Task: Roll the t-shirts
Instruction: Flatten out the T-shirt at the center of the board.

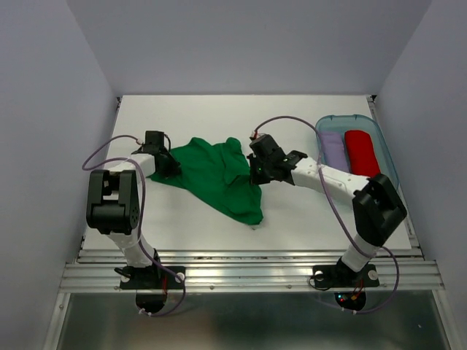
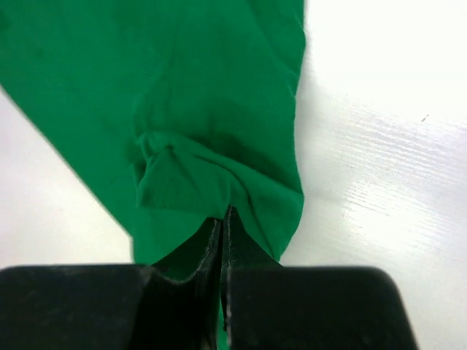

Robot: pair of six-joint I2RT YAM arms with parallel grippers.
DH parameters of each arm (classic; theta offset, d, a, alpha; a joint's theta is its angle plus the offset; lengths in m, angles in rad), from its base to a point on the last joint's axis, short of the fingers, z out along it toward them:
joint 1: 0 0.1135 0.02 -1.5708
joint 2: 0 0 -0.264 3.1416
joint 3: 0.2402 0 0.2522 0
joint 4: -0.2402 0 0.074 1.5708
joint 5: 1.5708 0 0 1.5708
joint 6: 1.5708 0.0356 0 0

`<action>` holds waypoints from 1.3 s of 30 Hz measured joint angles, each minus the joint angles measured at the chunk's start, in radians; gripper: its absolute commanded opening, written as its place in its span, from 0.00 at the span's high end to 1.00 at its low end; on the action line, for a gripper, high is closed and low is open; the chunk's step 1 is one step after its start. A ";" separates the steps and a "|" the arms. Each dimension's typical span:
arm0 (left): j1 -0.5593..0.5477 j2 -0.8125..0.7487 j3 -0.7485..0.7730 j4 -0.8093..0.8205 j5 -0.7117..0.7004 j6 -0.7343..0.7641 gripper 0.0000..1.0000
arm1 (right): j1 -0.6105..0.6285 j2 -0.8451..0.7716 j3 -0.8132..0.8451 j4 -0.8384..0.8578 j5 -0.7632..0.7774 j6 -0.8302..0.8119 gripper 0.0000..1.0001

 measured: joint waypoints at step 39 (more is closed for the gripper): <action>0.023 -0.227 0.003 -0.161 0.019 0.111 0.10 | 0.000 -0.463 0.120 -0.175 0.256 -0.006 0.99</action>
